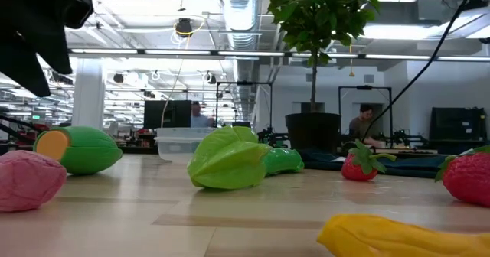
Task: Pick and placing Produce into tupperware
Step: Put the green corn into the transparent bin
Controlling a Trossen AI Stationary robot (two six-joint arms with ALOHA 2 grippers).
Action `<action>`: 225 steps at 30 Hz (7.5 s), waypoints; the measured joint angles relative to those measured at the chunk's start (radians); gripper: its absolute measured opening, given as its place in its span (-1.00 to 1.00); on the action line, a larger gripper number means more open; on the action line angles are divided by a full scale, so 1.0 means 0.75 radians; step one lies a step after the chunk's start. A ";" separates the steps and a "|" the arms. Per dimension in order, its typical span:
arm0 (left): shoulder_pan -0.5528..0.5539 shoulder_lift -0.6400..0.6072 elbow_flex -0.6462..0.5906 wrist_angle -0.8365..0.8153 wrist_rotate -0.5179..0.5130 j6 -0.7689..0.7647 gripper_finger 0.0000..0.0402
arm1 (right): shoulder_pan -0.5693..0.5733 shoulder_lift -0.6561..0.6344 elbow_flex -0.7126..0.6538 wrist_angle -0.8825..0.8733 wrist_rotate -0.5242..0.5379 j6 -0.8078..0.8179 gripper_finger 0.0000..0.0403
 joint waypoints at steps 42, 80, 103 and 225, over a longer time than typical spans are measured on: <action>0.233 0.028 0.004 0.099 -0.028 0.274 0.26 | -0.037 0.000 0.000 0.041 0.007 -0.052 -0.21; 0.242 0.398 0.000 0.431 0.220 0.283 0.26 | -0.024 0.001 0.000 0.046 0.002 -0.118 -0.22; 0.242 0.397 0.000 0.428 0.232 0.357 0.07 | -0.026 0.001 0.000 0.046 0.002 -0.118 -0.22; 1.077 0.353 0.000 0.637 0.103 1.647 0.22 | -0.114 0.001 0.000 0.042 0.002 -0.213 -0.22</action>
